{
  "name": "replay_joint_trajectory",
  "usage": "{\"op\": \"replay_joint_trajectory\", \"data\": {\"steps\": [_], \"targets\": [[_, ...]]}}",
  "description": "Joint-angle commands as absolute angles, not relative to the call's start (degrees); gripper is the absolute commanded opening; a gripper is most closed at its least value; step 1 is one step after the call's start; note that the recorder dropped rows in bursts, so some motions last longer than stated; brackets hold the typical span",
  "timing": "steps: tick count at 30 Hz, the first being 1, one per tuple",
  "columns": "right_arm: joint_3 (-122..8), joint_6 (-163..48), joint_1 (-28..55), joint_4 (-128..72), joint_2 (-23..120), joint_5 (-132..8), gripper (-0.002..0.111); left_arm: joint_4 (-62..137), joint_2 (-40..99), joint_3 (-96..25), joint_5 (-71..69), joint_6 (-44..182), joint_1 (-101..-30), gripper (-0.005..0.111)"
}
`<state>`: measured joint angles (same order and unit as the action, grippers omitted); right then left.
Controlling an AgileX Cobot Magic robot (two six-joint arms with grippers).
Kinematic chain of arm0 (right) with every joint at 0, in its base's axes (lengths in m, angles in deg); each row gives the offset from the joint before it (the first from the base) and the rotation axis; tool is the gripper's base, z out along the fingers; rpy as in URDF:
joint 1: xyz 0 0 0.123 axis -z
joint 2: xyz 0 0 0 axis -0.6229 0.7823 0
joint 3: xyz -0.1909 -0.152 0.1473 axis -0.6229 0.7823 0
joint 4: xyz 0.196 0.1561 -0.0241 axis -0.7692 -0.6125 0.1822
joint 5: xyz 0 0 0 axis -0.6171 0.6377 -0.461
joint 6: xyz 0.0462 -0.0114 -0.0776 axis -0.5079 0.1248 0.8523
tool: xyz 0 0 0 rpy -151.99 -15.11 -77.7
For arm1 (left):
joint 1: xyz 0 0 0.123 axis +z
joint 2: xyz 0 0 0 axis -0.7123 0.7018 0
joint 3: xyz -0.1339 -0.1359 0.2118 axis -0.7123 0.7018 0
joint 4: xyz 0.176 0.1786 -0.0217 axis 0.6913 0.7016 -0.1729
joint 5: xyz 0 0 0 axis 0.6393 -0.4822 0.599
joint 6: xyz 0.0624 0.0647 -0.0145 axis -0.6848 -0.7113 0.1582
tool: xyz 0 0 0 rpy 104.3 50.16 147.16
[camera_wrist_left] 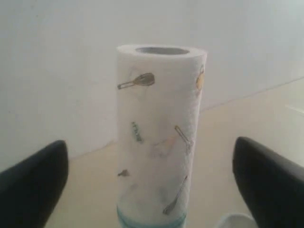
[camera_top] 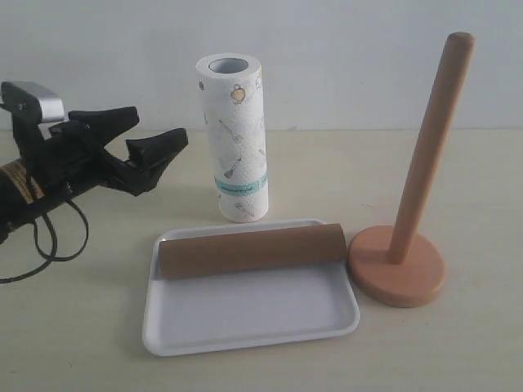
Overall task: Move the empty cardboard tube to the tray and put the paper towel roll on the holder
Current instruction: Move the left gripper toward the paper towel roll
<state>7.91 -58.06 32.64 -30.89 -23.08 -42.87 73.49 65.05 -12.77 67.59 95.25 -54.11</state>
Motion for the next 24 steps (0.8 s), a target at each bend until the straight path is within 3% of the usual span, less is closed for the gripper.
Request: {"op": "replay_joint_trajectory", "data": {"steps": [1, 9, 24], "targets": [[7.8, -58.1, 32.8, -30.5, -23.3, -43.0, 0.001, 74.4, 66.4, -17.6, 63.5, 96.6, -56.9, 0.105], [7.8, -58.1, 32.8, -30.5, -23.3, -43.0, 0.001, 73.7, 70.2, -23.8, 61.8, 96.6, -60.9, 0.106], [7.8, -58.1, 32.8, -30.5, -23.3, -43.0, 0.001, 70.4, 77.3, -31.1, 59.2, 97.4, -61.7, 0.106]]}}
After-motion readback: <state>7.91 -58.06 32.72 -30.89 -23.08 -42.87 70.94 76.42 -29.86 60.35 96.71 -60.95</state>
